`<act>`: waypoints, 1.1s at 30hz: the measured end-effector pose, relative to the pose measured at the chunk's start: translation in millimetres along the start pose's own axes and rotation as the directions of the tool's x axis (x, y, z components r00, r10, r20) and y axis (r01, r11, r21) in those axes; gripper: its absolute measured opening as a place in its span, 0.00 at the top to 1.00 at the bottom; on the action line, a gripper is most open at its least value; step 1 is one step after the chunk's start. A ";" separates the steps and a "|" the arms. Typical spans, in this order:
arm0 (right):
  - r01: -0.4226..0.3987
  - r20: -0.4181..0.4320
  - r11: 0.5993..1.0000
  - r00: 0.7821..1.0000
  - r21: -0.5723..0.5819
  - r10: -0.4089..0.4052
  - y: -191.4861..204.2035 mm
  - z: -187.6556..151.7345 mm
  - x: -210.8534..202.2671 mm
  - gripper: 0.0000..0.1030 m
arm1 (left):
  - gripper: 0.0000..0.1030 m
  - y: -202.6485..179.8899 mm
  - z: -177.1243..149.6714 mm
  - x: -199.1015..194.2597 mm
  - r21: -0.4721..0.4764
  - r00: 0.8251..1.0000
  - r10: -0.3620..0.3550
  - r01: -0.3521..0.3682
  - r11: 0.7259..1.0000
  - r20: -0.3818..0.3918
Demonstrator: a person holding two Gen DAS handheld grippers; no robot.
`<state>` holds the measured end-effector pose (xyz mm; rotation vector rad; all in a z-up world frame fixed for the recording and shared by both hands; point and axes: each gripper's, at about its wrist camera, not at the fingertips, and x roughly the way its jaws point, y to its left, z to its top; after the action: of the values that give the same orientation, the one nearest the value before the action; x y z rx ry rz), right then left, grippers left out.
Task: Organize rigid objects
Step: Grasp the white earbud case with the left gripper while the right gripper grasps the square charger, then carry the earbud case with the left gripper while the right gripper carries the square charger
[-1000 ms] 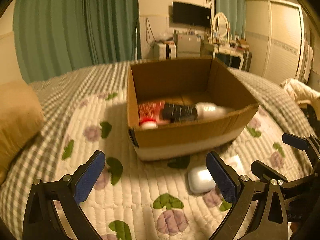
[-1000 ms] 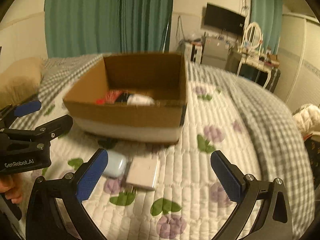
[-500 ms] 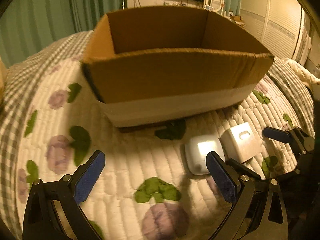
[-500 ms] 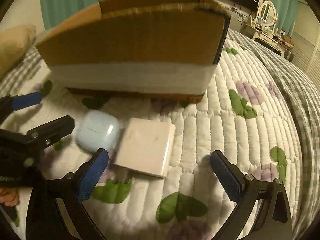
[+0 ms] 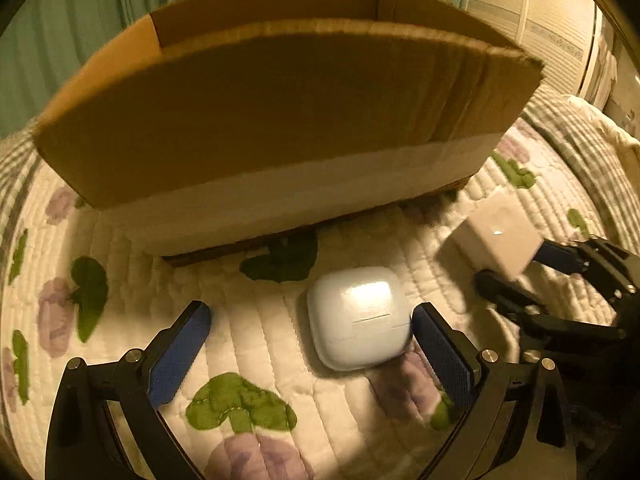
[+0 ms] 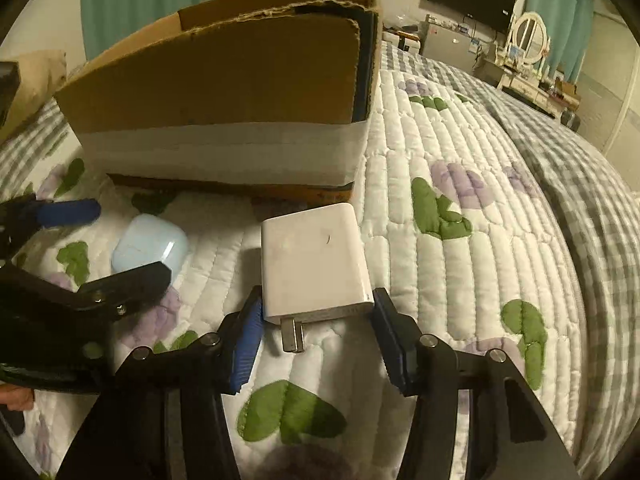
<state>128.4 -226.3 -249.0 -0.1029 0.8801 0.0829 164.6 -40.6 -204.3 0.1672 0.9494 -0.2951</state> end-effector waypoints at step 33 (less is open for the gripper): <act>-0.023 0.035 0.996 0.999 0.086 0.020 24.8 -5.7 -22.9 0.50 | 0.53 17.6 -47.2 -73.8 0.003 0.987 0.047 -0.048 0.999 0.151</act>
<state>106.7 -203.1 -236.2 -0.0109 0.8493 0.0667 93.3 1.7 -170.7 0.1707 0.7939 -0.2629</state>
